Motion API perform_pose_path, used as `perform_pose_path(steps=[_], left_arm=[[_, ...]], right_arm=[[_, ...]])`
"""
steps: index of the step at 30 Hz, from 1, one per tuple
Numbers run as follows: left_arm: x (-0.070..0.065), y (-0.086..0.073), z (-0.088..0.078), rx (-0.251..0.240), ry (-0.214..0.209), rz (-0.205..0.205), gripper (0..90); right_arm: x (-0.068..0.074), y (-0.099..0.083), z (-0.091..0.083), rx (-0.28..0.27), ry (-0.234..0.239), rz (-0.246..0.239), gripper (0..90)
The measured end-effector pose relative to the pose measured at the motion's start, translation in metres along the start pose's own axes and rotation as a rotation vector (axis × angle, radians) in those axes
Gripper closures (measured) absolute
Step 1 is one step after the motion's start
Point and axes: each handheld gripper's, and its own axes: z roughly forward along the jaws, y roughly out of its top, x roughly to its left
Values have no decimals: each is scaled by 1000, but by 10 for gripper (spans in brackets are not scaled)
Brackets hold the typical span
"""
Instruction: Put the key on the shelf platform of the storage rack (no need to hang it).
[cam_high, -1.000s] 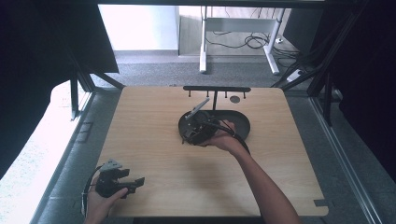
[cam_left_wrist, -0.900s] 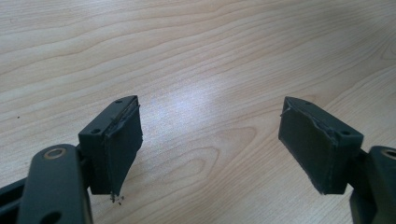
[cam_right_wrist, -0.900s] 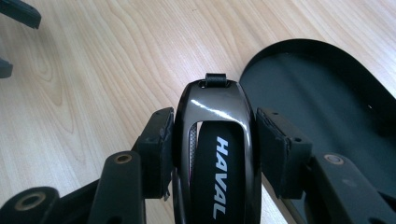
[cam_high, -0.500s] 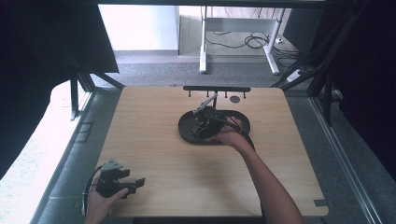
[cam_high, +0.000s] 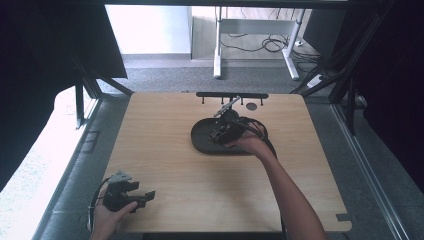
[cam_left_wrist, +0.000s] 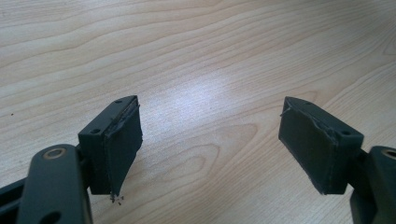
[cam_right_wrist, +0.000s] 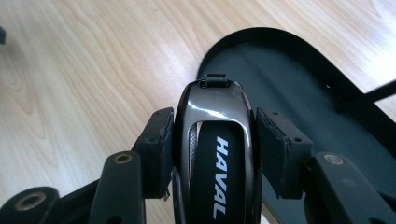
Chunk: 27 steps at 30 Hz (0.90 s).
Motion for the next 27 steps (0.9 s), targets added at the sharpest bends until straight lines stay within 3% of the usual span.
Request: perform_pose_path(steps=[14, 27], left_arm=[[1, 0, 0, -6, 7, -1, 217], [0, 0, 0, -1, 6, -3, 216]], right_arm=[[-23, -6, -1, -23, -20, 56, 496], [-41, -11, 6, -13, -54, 94, 496]])
